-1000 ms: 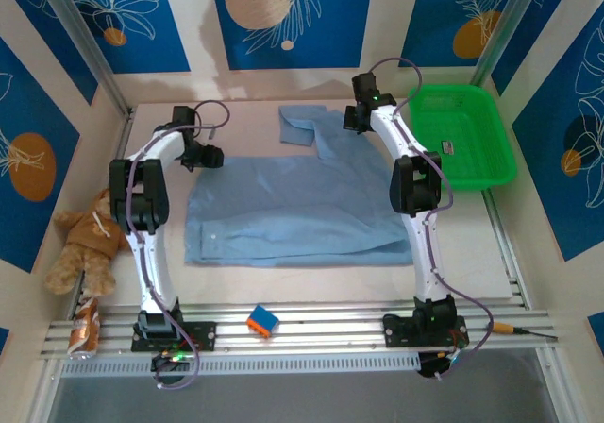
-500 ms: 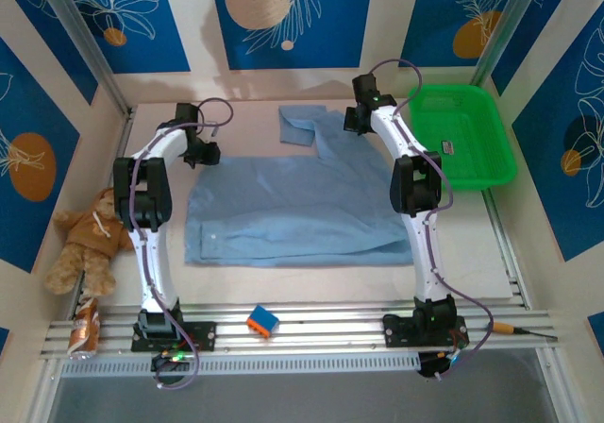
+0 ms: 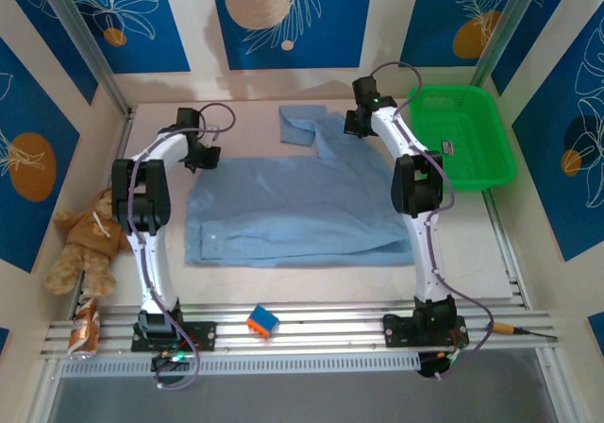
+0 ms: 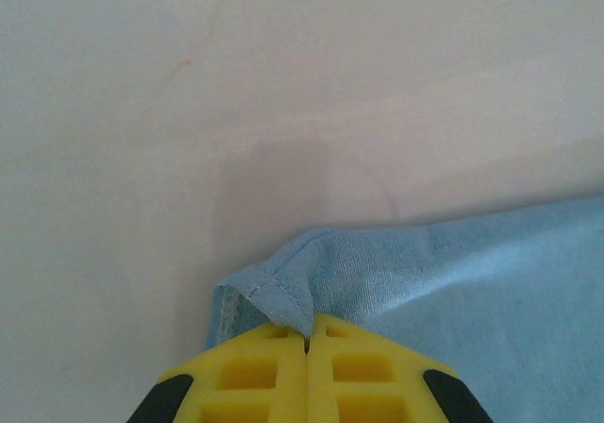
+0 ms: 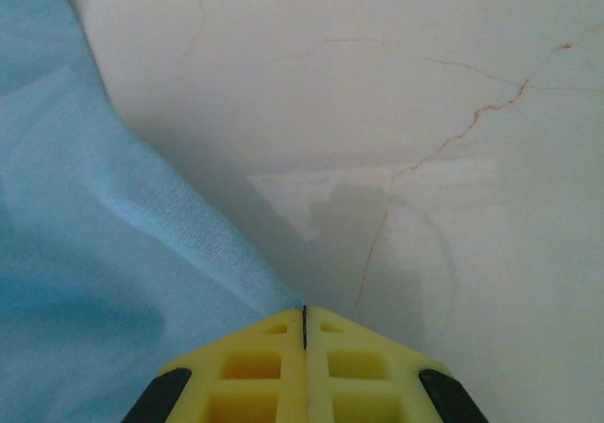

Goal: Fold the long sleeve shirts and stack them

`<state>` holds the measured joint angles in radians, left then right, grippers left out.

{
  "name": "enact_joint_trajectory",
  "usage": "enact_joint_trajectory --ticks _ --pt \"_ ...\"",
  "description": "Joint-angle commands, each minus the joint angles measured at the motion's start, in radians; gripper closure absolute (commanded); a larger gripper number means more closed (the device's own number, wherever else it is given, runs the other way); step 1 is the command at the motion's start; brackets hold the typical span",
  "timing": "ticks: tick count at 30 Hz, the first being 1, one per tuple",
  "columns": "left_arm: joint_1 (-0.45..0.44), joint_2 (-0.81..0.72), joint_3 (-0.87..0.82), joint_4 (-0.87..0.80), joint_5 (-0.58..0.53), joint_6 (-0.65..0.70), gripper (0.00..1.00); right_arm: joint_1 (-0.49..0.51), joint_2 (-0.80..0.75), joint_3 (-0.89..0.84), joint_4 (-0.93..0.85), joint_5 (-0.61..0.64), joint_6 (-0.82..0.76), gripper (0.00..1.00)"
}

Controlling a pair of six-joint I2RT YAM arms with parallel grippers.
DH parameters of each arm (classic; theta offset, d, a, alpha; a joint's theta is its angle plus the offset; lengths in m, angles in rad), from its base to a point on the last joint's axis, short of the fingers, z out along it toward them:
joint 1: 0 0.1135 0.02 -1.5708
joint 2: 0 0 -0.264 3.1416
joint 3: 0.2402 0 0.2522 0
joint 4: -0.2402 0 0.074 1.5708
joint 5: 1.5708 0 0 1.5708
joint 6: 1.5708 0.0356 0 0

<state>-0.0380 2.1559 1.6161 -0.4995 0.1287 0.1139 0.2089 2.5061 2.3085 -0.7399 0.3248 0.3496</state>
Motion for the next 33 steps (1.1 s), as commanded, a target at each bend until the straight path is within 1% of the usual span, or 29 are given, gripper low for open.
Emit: enact_joint_trajectory --ticks 1,7,13,19,26,33 --pt "-0.008 -0.118 -0.067 0.079 0.026 -0.011 1.00 -0.005 -0.116 -0.027 0.036 -0.039 -0.006 1.00" --pt "-0.008 -0.228 -0.218 0.196 0.048 -0.033 1.00 -0.017 -0.242 -0.194 0.119 -0.070 0.004 1.00" --pt "-0.009 -0.287 -0.296 0.239 0.032 -0.032 1.00 -0.041 -0.336 -0.323 0.166 -0.087 0.013 1.00" --pt "-0.007 -0.358 -0.362 0.256 0.018 -0.015 1.00 -0.059 -0.443 -0.459 0.210 -0.101 0.007 1.00" --pt "-0.006 -0.444 -0.470 0.298 0.024 -0.003 1.00 -0.087 -0.598 -0.685 0.276 -0.126 0.026 1.00" --pt "-0.005 -0.506 -0.543 0.291 0.008 -0.002 1.00 -0.103 -0.723 -0.875 0.300 -0.138 0.050 1.00"
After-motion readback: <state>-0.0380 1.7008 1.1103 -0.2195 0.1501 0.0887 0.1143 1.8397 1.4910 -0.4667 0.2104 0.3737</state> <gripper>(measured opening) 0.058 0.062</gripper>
